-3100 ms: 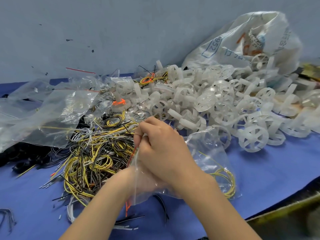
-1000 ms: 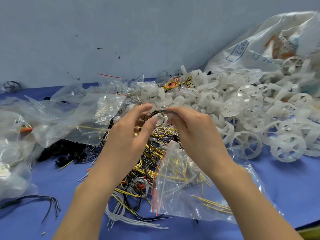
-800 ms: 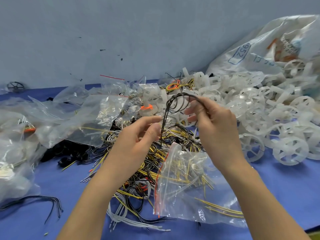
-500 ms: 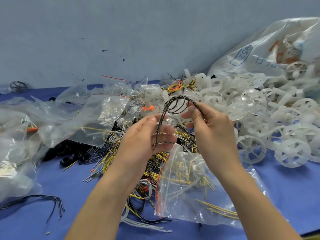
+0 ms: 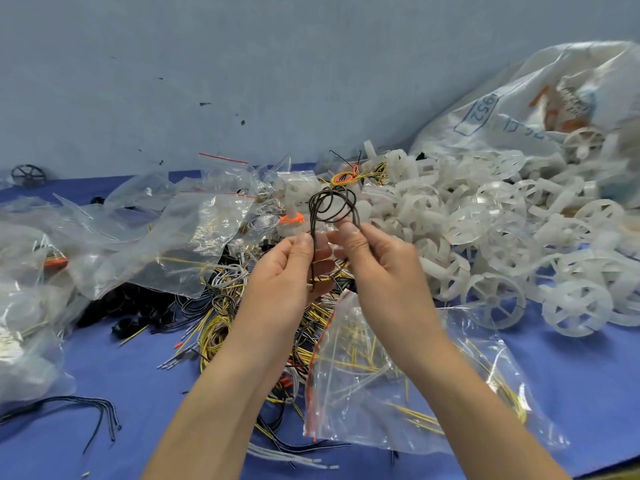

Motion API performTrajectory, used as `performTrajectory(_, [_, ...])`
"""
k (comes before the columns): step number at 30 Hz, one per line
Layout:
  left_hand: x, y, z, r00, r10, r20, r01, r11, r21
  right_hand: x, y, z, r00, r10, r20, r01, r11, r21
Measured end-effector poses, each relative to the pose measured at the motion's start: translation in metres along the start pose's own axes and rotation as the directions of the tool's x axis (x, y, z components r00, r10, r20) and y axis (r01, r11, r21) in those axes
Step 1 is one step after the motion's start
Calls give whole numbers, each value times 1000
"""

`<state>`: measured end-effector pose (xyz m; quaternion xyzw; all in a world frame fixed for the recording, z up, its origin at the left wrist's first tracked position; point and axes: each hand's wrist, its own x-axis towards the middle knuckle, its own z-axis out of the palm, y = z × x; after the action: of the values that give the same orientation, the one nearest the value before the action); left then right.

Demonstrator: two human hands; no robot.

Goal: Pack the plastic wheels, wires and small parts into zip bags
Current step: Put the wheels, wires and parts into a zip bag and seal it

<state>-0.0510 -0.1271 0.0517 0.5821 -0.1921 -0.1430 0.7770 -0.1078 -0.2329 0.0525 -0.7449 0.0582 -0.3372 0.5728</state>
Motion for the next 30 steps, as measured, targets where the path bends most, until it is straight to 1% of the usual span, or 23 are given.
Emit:
performTrajectory(2, [-2,-1,5,1000,15,-5,-15,1000,-27,-3,-3,6,995,21,101,-39,983,180])
performTrajectory(4, [-3,-2,9,999,33,-25,-33,999,-19,-3,-5,11,988,32,149,-71,962,265])
performTrajectory(6, [-6,-3,10,994,97,-55,-93,993,77,-1,-5,12,987,61,145,-108,933,343])
performTrajectory(7, [-6,-4,10,985,158,-68,-145,976,166,1,-5,11,987,78,137,-123,924,361])
performTrajectory(9, [-8,-3,10,961,269,-67,-233,913,335,4,-4,9,987,98,124,-135,931,339])
performTrajectory(10, [-9,-4,10,953,296,-64,-253,893,373,4,-4,9,988,101,121,-136,934,331])
performTrajectory(11, [-10,-4,11,952,300,-54,-260,892,370,3,-3,10,988,106,113,-138,933,331])
performTrajectory(14, [-13,-5,16,961,274,-45,-240,899,365,-2,-1,15,988,133,83,-151,942,298])
performTrajectory(16, [-14,-6,18,964,261,-55,-221,897,383,-5,0,18,994,96,57,-106,973,208])
performTrajectory(18, [-15,-3,19,974,223,-31,-198,916,348,-5,1,19,999,43,28,-46,993,112])
performTrajectory(20, [-16,1,19,987,157,26,-157,946,284,-5,1,19,999,15,36,-18,996,86])
performTrajectory(22, [-17,5,18,996,47,78,-62,976,209,-5,2,17,997,36,71,-42,996,82])
performTrajectory(24, [-17,7,12,993,-23,116,-2,978,211,-3,3,12,992,61,114,-67,997,47])
performTrajectory(26, [-14,8,5,993,-28,118,-1,972,237,0,3,5,983,86,162,-89,996,14])
performTrajectory(28, [-11,11,-6,998,-5,65,-13,965,263,3,5,-2,977,114,178,-109,993,-39])
performTrajectory(30, [-5,14,-24,999,35,-2,-33,941,338,4,6,-10,974,117,195,-99,990,-99])
